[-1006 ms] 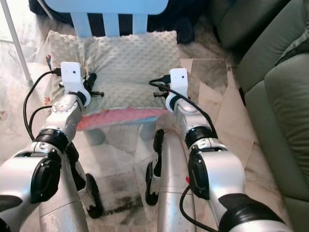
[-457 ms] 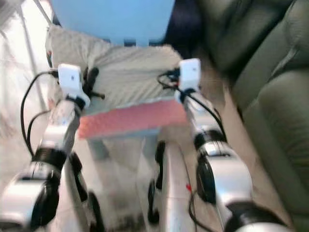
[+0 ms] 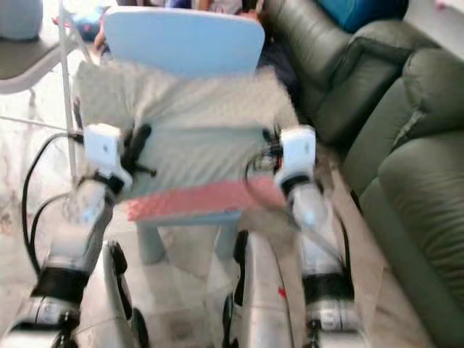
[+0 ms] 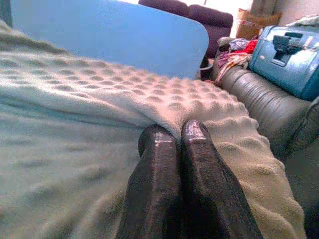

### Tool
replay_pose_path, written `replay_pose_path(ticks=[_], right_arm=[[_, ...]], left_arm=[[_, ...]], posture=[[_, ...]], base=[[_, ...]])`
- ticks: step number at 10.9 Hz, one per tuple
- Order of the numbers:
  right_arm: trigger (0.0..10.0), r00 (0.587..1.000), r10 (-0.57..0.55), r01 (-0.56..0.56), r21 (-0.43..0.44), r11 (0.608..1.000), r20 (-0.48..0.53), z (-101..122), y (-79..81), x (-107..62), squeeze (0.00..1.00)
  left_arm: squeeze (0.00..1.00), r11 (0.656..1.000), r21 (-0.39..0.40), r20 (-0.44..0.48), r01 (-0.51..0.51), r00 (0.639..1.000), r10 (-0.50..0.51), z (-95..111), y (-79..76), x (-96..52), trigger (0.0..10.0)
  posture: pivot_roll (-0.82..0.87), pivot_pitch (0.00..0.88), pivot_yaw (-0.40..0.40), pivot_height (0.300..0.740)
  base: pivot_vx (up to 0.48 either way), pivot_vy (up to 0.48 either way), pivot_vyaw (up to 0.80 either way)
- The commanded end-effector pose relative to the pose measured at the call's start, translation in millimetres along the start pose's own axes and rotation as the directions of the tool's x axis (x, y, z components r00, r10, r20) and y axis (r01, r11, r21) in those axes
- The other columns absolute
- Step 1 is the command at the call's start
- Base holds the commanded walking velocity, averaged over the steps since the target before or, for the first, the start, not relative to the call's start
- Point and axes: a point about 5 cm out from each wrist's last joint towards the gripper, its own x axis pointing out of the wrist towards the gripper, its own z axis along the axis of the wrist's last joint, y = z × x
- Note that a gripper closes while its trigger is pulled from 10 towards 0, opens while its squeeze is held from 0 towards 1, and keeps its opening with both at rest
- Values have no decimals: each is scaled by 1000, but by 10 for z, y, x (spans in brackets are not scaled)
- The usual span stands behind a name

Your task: Move the pillow to the sofa

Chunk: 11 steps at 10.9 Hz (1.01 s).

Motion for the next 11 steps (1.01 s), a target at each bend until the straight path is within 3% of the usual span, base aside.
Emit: replay_pose_path(ticks=[1,2,3,4,11], right_arm=[[314,996,-81,82,-28,996,35,121,-142,-61,0],[10000,996,-90,90,-21,996,14,82,-143,-110,0],[10000,994,-108,108,1,994,7,85,-142,-133,0],[10000,992,-129,129,23,991,1,109,-135,-157,0],[10000,989,-144,146,63,987,-47,118,-104,-140,0]], left_arm=[[0,999,6,-4,-51,999,51,38,73,-61,3373],[0,999,6,-20,-31,999,31,22,2,-132,3843],[0,1000,7,-37,-23,999,23,2,-19,-169,8275],[0,1000,4,-54,-9,999,9,-12,-31,-187,10000],[0,998,-37,-60,-46,997,44,90,13,21,10000]], posture=[[-26,0,-74,475],[-38,0,-54,475],[-42,0,-50,475],[-48,0,-44,475],[-75,0,-30,605]], base=[[0,0,0],[0,0,0],[0,0,0],[0,0,0],[0,0,0]])
